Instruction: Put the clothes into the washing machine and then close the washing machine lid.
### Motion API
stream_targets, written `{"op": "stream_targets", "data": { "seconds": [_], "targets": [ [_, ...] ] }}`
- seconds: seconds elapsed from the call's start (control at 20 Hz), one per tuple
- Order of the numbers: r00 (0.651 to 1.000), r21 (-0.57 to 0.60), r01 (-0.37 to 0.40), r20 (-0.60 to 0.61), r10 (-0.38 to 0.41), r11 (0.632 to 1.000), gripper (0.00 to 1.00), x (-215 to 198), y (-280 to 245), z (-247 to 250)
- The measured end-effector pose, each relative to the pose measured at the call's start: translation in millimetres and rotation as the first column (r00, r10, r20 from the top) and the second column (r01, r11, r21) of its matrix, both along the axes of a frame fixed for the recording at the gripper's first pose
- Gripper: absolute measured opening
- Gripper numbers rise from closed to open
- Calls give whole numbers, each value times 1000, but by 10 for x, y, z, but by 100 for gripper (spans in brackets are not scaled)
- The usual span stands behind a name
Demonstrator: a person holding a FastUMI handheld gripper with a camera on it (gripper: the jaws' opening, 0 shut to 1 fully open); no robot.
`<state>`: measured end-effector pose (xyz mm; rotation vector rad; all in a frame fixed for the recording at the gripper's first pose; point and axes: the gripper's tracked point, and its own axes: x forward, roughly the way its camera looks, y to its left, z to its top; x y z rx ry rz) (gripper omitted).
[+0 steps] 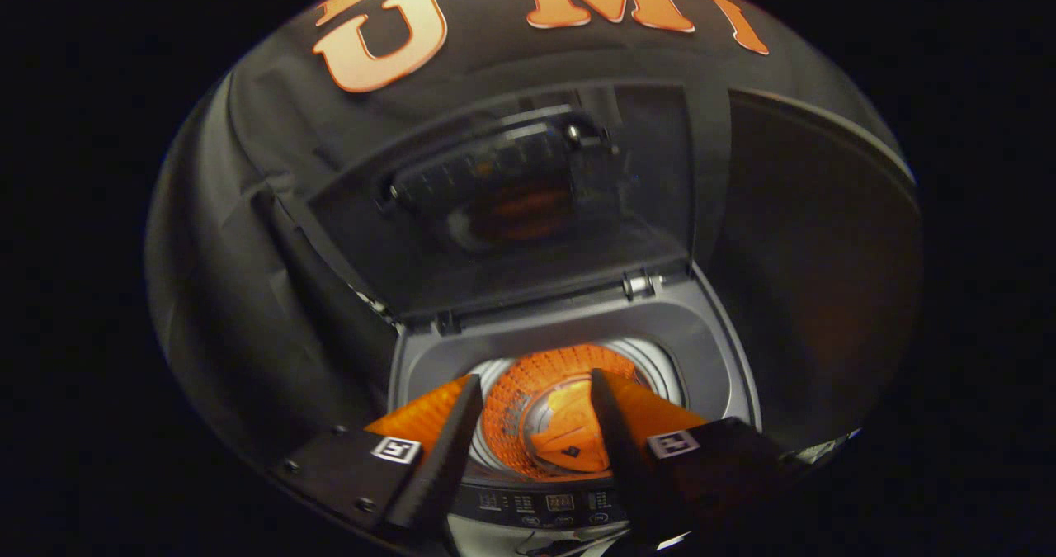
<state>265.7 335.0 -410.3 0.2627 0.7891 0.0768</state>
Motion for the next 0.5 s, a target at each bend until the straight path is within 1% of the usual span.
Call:
{"op": "stream_targets", "data": {
  "seconds": [0.15, 0.3, 0.5],
  "targets": [
    [998, -15, 8, 66, -7, 1000, 95, 109, -28, 392],
    [992, -56, 3, 125, 4, 998, 98, 249, 6, 731],
    [980, -92, -4, 197, 22, 996, 98, 565, 101, 1072]
  ]
}}
